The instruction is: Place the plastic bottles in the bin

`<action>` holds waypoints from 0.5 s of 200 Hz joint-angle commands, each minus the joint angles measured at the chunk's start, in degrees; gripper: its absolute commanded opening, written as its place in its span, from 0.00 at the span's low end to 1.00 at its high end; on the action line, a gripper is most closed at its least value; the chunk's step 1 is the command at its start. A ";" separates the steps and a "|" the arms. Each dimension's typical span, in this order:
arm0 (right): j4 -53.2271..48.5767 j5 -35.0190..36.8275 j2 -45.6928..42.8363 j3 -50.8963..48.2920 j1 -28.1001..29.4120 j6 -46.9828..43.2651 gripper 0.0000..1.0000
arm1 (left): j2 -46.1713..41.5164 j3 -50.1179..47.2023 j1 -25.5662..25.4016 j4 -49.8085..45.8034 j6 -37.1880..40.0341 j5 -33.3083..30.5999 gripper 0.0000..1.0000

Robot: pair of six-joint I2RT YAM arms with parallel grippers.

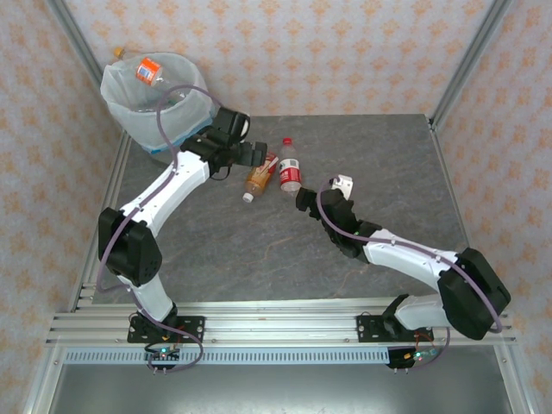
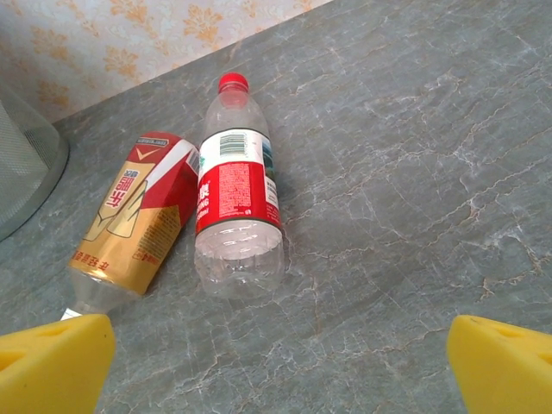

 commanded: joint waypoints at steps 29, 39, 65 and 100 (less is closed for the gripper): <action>1.29 0.72 1.64 2.19 -0.22 0.09 0.99 | -0.39 -5.03 -3.70 -0.56 6.22 -0.88 1.00; 1.21 0.60 1.85 2.43 -0.23 0.03 0.99 | 0.07 -5.71 -4.21 0.02 6.43 -1.94 1.00; 1.12 0.21 2.16 2.79 -0.31 -0.07 0.99 | 3.65 -4.06 -4.19 -0.67 6.38 -1.77 1.00; 0.30 0.10 1.57 2.60 -0.27 0.05 0.99 | 9.83 -1.03 -3.96 -0.55 6.38 -2.01 1.00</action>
